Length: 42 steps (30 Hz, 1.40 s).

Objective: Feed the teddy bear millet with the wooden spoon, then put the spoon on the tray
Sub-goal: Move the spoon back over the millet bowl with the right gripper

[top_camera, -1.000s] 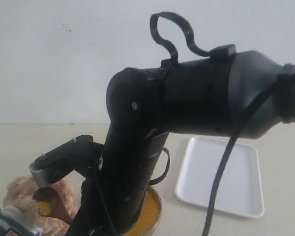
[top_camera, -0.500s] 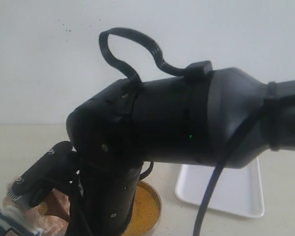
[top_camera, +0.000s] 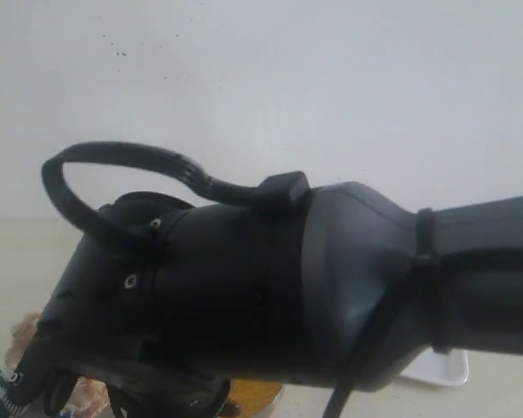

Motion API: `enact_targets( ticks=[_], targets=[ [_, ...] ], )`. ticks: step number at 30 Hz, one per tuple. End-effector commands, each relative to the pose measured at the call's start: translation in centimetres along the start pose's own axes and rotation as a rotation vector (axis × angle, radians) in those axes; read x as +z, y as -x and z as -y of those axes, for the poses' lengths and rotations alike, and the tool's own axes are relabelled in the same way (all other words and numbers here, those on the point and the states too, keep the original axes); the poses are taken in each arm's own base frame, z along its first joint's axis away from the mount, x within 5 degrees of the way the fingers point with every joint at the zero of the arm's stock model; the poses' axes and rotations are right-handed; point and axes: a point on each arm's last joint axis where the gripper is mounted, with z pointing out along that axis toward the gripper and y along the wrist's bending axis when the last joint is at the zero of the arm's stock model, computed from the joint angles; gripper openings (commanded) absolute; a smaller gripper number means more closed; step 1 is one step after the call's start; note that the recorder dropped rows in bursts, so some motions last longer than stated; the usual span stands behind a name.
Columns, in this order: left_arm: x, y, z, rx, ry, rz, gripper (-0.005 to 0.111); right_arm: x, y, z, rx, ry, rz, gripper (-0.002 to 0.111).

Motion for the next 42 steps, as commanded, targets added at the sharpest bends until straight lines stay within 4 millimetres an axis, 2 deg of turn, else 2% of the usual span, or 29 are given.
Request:
enact_targets(
  ticks=[1, 14, 19, 23, 27, 34, 38, 42],
  targets=[
    [-0.2, 0.3, 0.2, -0.001, -0.011, 0.026, 0.004, -0.4, -0.1, 0.3, -0.045, -0.102, -0.018, 0.004],
    [-0.2, 0.3, 0.2, -0.001, -0.011, 0.026, 0.004, -1.2, -0.1, -0.1, -0.134, -0.212, -0.060, 0.004],
    [-0.2, 0.3, 0.2, -0.001, -0.011, 0.026, 0.004, -1.7, -0.2, 0.1, -0.056, -0.223, -0.047, 0.004],
    [-0.2, 0.3, 0.2, -0.001, -0.011, 0.026, 0.004, -2.8, -0.5, 0.7, -0.025, -0.249, -0.026, 0.004],
    [-0.2, 0.3, 0.2, -0.001, -0.011, 0.026, 0.004, -3.8, -1.2, 2.0, 0.060, -0.226, -0.018, 0.004],
    [-0.2, 0.3, 0.2, -0.001, -0.011, 0.026, 0.004, -4.6, -3.9, 5.7, 0.219, -0.139, -0.081, 0.004],
    [-0.2, 0.3, 0.2, -0.001, -0.011, 0.026, 0.004, -3.5, -5.9, 7.7, 0.228, 0.038, -0.158, 0.004],
    [-0.2, 0.3, 0.2, -0.001, -0.011, 0.026, 0.004, -2.5, -6.4, 8.6, 0.201, 0.023, -0.190, 0.004]
  ],
)
